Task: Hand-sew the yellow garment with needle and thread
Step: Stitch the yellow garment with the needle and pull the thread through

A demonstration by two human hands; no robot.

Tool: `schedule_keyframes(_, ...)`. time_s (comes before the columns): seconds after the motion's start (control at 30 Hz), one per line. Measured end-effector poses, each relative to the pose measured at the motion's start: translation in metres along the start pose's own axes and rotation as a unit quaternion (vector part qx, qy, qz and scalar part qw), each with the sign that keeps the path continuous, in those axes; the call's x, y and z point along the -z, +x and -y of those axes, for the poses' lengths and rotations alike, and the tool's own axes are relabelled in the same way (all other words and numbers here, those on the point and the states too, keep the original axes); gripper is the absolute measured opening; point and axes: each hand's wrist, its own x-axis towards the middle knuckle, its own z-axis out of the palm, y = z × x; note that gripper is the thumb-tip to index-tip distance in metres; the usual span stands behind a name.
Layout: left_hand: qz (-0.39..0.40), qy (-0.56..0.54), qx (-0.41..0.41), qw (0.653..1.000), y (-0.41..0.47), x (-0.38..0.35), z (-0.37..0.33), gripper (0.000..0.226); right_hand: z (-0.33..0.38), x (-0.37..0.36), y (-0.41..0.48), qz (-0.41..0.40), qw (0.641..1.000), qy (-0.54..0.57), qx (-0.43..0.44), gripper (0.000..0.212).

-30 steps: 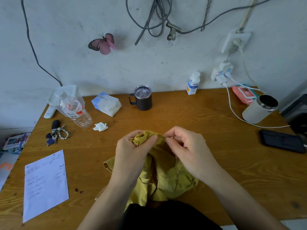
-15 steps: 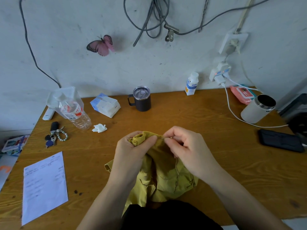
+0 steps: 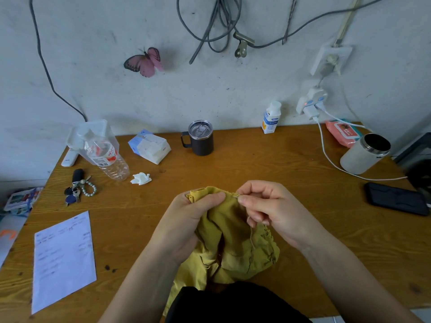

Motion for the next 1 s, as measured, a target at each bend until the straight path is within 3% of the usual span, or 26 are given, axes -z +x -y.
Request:
schedule_keyframes(0.33, 0.037, -0.033, 0.045, 0.998, 0.000, -0.002, 0.002, 0.019, -0.005, 0.003, 0.000, 0.034, 0.998, 0.047, -0.014, 0.020)
schedule_keyframes(0.47, 0.039, -0.021, 0.041, 0.998, 0.001, -0.004, 0.005, 0.020, -0.007, 0.004, -0.001, 0.033, 0.999, 0.002, 0.001, 0.020)
schedule_keyframes(0.6, 0.026, -0.007, 0.018, 0.999, 0.002, -0.003, 0.007, 0.019, -0.011, -0.001, -0.001, -0.011, 0.991, -0.117, 0.064, 0.017)
schedule_keyframes(0.7, 0.062, -0.024, 0.018, 0.998, 0.001, -0.002, 0.007, 0.016, -0.013, 0.001, -0.001, -0.006, 0.995, -0.063, 0.071, 0.005)
schedule_keyframes(0.83, 0.093, -0.012, 0.009, 0.996, 0.001, -0.004, 0.011, 0.017, -0.012, 0.000, 0.001, 0.027, 0.997, -0.008, 0.072, 0.017)
schedule_keyframes(1.0, 0.078, -0.021, -0.004, 0.997, 0.002, -0.005, 0.013, 0.018, -0.011, -0.003, 0.005, 0.022, 0.996, -0.027, 0.079, 0.017)
